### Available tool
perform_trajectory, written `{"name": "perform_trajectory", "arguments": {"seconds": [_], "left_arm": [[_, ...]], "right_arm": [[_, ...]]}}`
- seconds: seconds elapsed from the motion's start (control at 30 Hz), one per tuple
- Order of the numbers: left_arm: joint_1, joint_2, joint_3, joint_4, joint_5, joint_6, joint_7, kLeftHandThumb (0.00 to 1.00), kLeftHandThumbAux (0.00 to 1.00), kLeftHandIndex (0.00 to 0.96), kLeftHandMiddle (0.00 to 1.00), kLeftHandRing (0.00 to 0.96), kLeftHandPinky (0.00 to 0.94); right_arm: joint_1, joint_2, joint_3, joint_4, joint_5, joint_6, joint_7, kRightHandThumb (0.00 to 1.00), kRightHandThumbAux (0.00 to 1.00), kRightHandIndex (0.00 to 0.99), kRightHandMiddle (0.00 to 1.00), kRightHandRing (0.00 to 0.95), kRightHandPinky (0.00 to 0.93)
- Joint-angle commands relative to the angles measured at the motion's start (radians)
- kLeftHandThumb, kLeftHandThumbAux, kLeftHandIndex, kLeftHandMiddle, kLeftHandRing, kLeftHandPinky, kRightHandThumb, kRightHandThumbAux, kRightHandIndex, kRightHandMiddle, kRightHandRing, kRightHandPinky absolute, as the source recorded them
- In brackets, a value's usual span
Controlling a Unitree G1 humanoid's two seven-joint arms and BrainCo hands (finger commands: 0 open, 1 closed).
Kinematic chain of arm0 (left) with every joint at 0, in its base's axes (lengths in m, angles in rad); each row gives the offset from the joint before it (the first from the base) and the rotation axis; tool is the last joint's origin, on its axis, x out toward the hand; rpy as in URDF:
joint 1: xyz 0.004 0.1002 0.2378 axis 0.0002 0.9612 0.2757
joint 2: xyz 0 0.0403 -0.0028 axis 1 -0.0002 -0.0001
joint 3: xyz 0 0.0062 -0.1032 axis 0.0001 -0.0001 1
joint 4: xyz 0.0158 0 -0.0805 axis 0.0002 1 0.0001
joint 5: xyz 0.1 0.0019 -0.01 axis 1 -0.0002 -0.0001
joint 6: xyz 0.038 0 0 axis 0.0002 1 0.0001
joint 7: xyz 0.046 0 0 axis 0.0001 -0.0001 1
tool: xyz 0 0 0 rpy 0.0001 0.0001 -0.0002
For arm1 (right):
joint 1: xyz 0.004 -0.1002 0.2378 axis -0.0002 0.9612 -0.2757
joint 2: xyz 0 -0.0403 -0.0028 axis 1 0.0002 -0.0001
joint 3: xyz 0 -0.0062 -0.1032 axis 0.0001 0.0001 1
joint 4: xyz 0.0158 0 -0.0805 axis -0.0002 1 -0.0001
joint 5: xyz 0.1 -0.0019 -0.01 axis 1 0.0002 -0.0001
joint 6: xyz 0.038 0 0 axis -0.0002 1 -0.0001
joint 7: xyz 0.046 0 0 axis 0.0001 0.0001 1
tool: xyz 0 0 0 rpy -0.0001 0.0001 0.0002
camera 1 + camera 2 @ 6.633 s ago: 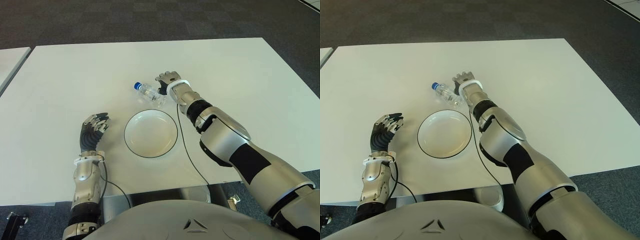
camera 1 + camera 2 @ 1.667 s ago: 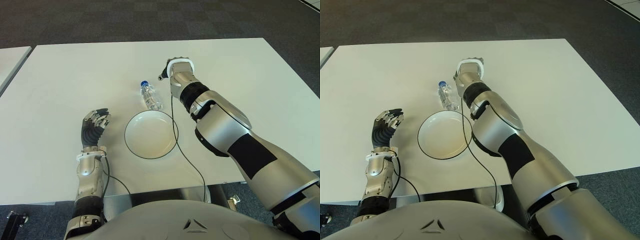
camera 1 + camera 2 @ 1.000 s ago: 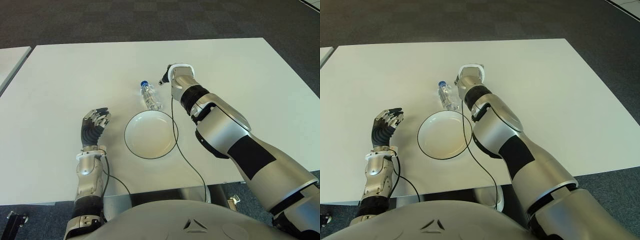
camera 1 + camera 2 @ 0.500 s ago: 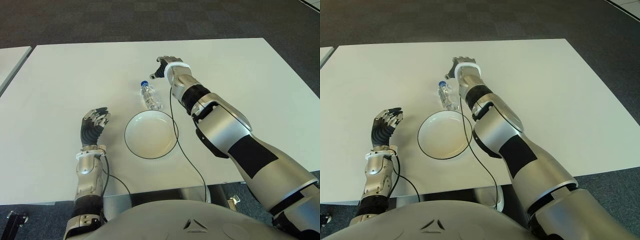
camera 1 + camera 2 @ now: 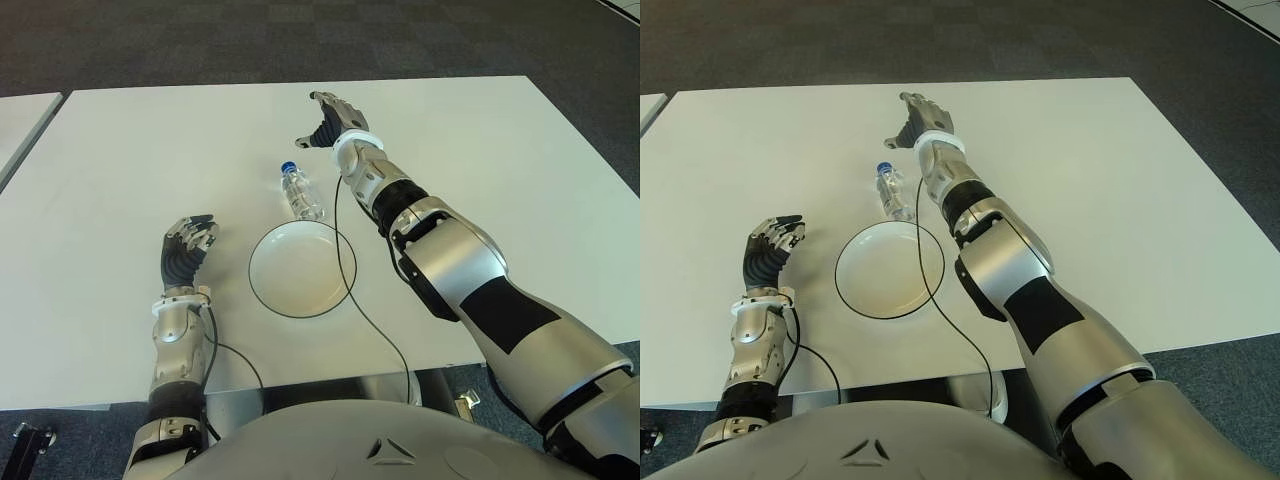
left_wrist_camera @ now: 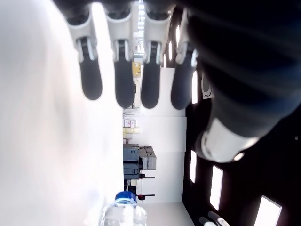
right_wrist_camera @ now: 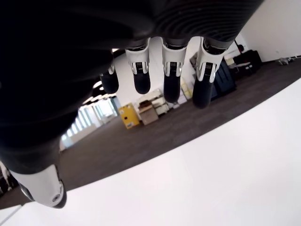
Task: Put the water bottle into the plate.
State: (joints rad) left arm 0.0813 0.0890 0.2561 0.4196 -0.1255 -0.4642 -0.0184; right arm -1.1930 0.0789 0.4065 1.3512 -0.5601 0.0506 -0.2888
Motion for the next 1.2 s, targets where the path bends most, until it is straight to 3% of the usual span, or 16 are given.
{"name": "perform_trajectory", "arguments": {"seconds": [0.03, 0.27, 0.53, 0.87, 1.2], "left_arm": [[-0.011, 0.006, -0.003, 0.033, 0.010, -0.006, 0.000, 0.700, 0.722, 0.411, 0.342, 0.341, 0.375], [-0.019, 0.010, -0.004, 0.065, 0.011, -0.034, -0.009, 0.696, 0.723, 0.410, 0.337, 0.344, 0.380], [-0.020, 0.004, -0.010, 0.037, -0.003, -0.026, -0.023, 0.694, 0.723, 0.409, 0.325, 0.336, 0.376], [0.001, -0.004, -0.018, -0.013, 0.004, -0.014, -0.017, 0.696, 0.723, 0.409, 0.325, 0.322, 0.353], [0.023, -0.008, -0.028, -0.041, 0.014, -0.013, -0.010, 0.699, 0.723, 0.410, 0.317, 0.313, 0.353]], "right_arm": [[0.051, -0.020, -0.011, -0.003, 0.006, -0.091, -0.042, 0.215, 0.727, 0.065, 0.134, 0.151, 0.239], [0.065, -0.030, 0.002, -0.002, -0.009, -0.143, -0.071, 0.236, 0.765, 0.110, 0.169, 0.184, 0.253], [0.028, -0.018, 0.000, -0.011, -0.005, -0.132, -0.046, 0.217, 0.744, 0.096, 0.154, 0.176, 0.235], [-0.018, 0.010, -0.028, -0.024, 0.032, -0.097, 0.055, 0.118, 0.649, 0.020, 0.063, 0.092, 0.158], [-0.066, 0.048, -0.047, -0.036, 0.053, -0.040, 0.150, 0.182, 0.498, 0.000, 0.001, 0.010, 0.105]]}}
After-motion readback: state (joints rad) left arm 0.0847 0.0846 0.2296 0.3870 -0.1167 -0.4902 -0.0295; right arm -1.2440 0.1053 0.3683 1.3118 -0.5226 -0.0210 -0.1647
